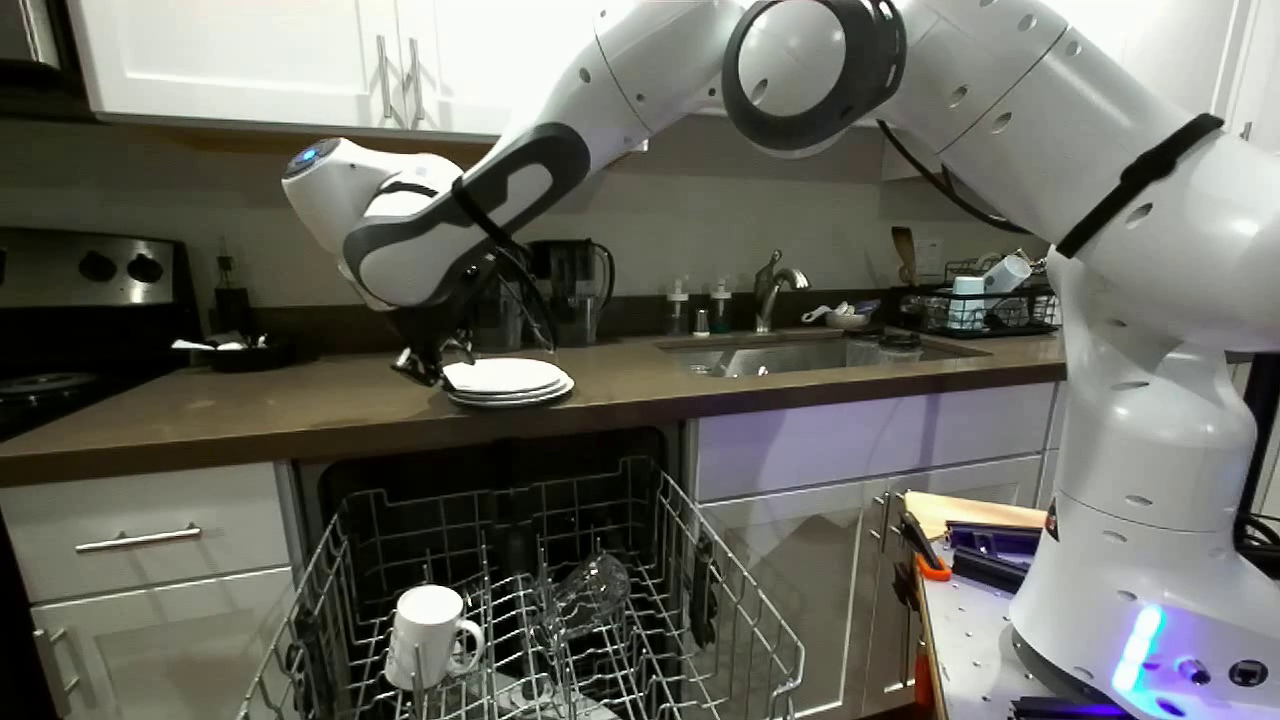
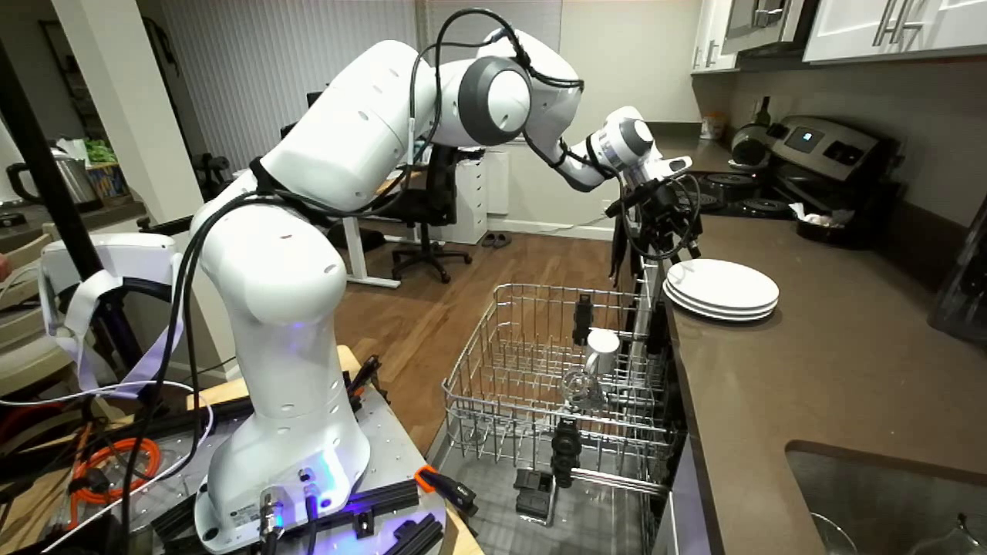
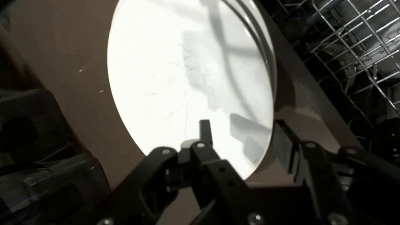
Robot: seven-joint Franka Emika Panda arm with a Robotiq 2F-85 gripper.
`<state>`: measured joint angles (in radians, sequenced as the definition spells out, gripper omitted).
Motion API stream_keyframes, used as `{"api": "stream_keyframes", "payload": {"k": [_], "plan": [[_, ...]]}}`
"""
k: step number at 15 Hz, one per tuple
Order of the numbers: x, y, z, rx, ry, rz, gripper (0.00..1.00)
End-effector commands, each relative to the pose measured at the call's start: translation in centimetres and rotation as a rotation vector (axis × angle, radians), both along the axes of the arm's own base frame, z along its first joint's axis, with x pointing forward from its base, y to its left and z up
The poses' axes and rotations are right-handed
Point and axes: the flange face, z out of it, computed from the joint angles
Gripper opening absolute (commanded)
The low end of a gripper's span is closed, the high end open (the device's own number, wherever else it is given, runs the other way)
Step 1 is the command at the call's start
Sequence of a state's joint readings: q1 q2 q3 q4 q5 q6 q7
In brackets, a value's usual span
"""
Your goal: Move the white plate from the plate dryer and put it on top of the two plates on the counter
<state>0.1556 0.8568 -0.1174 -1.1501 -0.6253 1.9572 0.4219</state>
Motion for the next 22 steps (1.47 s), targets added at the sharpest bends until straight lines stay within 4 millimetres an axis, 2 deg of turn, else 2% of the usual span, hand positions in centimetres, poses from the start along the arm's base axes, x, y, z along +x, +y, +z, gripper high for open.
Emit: {"api": "stream_keyframes", "payload": {"k": [1, 5, 6, 8, 9, 10, 12, 13, 15, 18, 22], "plan": [[-0.6, 0.0, 2.5, 0.066, -0.009, 0.044, 0.55], [-0.7, 1.1, 4.9, 0.134, -0.029, 0.104, 0.54], [-0.1, 1.4, 5.6, 0.179, -0.037, 0.138, 0.59], [-0.5, 2.4, 7.3, 0.263, -0.03, 0.189, 0.62], [-0.7, 2.9, 8.1, 0.305, -0.021, 0.214, 0.74], [-0.9, 3.3, 9.0, 0.344, -0.009, 0.238, 0.68], [-1.5, 4.0, 10.6, 0.426, 0.015, 0.289, 0.69], [-1.8, 4.4, 11.3, 0.469, 0.03, 0.316, 0.7], [-2.6, 5.3, 12.4, 0.545, 0.075, 0.365, 0.82], [-4.5, 6.3, 13.7, 0.648, 0.172, 0.423, 0.9], [-7.3, 7.1, 14.9, 0.738, 0.317, 0.459, 0.9]]}}
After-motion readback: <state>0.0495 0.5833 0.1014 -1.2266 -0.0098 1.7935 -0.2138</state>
